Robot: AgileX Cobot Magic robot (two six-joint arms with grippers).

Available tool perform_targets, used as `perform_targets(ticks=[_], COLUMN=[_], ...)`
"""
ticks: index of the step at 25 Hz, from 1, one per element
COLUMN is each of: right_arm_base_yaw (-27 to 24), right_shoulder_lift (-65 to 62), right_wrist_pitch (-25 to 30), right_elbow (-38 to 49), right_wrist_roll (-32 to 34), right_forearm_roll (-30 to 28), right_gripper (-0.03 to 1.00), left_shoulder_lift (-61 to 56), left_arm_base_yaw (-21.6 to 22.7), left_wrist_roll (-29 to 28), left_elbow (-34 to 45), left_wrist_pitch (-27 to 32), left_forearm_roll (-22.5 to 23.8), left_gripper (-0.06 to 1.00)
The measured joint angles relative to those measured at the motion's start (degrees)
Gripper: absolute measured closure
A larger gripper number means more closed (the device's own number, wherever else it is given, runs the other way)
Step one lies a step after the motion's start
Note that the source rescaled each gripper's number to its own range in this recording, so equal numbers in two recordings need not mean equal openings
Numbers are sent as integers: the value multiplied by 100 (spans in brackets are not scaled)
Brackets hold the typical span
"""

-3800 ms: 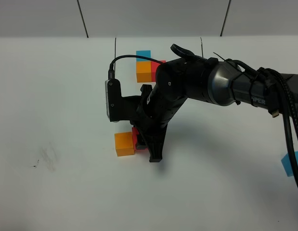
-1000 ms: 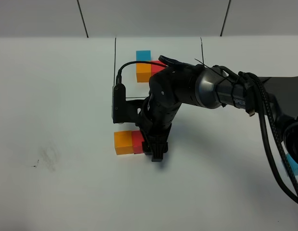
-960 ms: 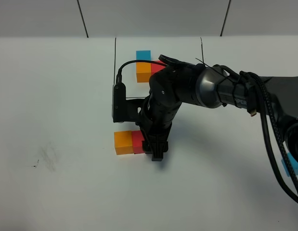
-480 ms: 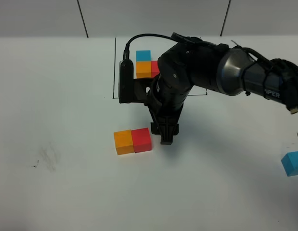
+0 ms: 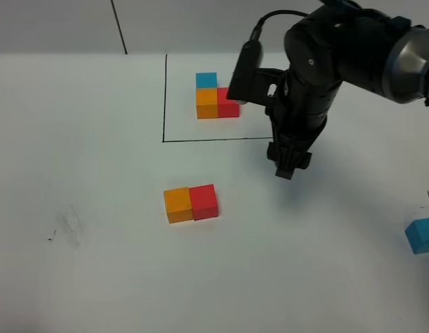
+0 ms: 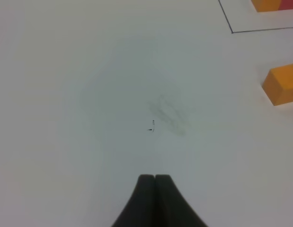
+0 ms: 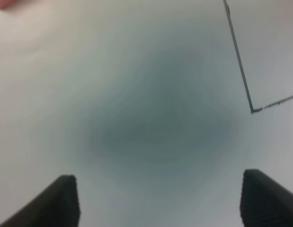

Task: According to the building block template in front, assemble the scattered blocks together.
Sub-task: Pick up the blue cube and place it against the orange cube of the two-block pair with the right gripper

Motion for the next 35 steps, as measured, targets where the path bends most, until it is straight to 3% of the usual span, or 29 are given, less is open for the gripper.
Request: perform_targets(ticks=[3, 9, 18, 28, 35], right_arm_base_yaw=[-246, -908, -1943, -2784, -2912], right_shoulder_lift=[-307, -1306, -2774, -3343, -3343], right_wrist_pitch=[-74, -781, -1466, -1634, -1837], right_elbow=[404, 1833, 3460, 4436, 4581], right_wrist_roll=[121, 482, 1823, 3202, 3450], right_forearm_roll=[7, -4, -11, -30, -30], right_gripper=[28, 28, 28, 28, 28], left_shoulder_lift=[0, 0, 0, 0, 0], left_arm_base_yaw=[0, 0, 0, 0, 0], left_wrist_roll=[5, 5, 5, 5, 5], left_elbow=[0, 0, 0, 0, 0], left_wrist_pitch=[-5, -11, -11, -11, -11], left_forearm_roll=[0, 0, 0, 0, 0], left_gripper=[94, 94, 94, 94, 94])
